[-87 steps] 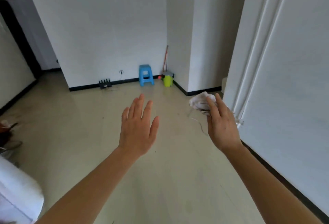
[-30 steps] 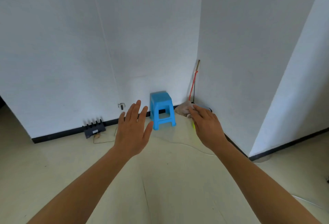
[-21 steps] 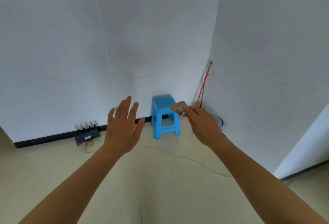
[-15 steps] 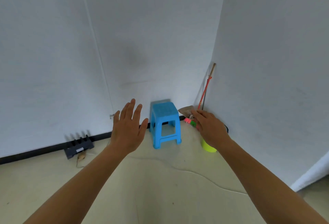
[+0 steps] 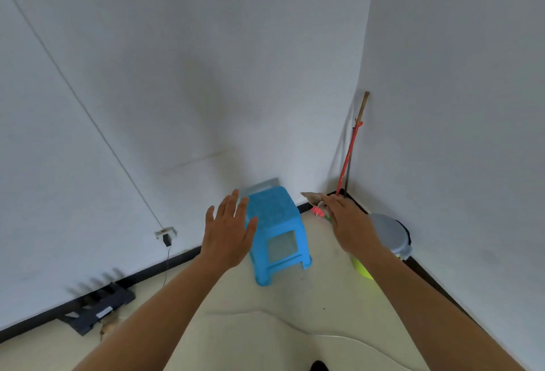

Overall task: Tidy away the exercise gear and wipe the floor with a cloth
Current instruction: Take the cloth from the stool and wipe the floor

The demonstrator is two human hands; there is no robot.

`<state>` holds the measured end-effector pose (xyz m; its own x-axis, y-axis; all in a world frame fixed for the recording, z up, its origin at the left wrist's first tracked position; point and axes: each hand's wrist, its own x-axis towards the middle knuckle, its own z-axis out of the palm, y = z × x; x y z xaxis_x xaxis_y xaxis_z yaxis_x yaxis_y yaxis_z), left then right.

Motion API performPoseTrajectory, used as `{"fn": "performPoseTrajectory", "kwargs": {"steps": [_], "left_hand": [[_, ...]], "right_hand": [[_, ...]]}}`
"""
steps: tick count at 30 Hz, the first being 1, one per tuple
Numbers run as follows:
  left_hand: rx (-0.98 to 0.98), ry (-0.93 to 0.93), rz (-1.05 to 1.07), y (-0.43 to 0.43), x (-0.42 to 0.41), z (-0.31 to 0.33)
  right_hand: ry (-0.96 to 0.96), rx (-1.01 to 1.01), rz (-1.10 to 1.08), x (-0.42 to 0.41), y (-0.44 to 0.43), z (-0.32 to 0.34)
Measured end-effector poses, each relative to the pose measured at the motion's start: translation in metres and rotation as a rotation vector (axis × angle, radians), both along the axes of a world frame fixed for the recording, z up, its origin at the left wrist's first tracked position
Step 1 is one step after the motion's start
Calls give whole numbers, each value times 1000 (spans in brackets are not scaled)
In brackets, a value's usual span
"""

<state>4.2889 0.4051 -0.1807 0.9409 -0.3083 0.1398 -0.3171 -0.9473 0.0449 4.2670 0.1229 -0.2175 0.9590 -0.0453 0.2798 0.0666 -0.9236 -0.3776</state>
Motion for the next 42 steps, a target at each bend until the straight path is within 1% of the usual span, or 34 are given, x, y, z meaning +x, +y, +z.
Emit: {"fn": "performPoseTrajectory", "kwargs": {"steps": [6, 9, 11, 13, 16, 18, 22, 26, 29, 32, 33, 34, 36, 37, 38, 39, 42], "left_hand": [[11, 77, 20, -10, 136, -5], [17, 128, 30, -5, 193, -22], [25, 181, 25, -1, 234, -39], [49, 252, 1, 2, 273, -61], [62, 361, -44, 8, 330, -98], [94, 427, -91, 11, 371, -123], [139, 525, -168, 18, 437, -176], [136, 651, -153, 19, 477, -249], [144, 718, -136, 14, 494, -305], [166, 768, -106, 9, 502, -363], [175, 780, -86, 8, 503, -381], [186, 801, -67, 6, 502, -399], [222, 841, -67, 3, 498, -428], [247, 861, -81, 1, 496, -440], [260, 885, -100, -1, 494, -451], [263, 913, -111, -3, 490, -459], [264, 950, -108, -4, 480, -472]], "right_hand": [[132, 44, 4, 150, -4, -2], [169, 36, 34, 213, 6, -8], [249, 46, 25, 254, 13, -19], [345, 104, -7, 290, 20, -34], [399, 343, -131, 334, 30, -58], [417, 457, -235, 367, 35, -75], [425, 508, -362, 431, 43, -115], [333, 528, -380, 484, 54, -156], [201, 456, -245, 514, 65, -209], [207, 190, -2, 523, 70, -305], [264, 122, 80, 520, 71, -338], [370, 81, 161, 514, 73, -367], [656, 20, 281, 496, 77, -410], [803, -18, 312, 485, 76, -427], [906, -55, 325, 476, 74, -438], [945, -83, 325, 469, 72, -445], [946, -87, 333, 460, 71, -446]]}}
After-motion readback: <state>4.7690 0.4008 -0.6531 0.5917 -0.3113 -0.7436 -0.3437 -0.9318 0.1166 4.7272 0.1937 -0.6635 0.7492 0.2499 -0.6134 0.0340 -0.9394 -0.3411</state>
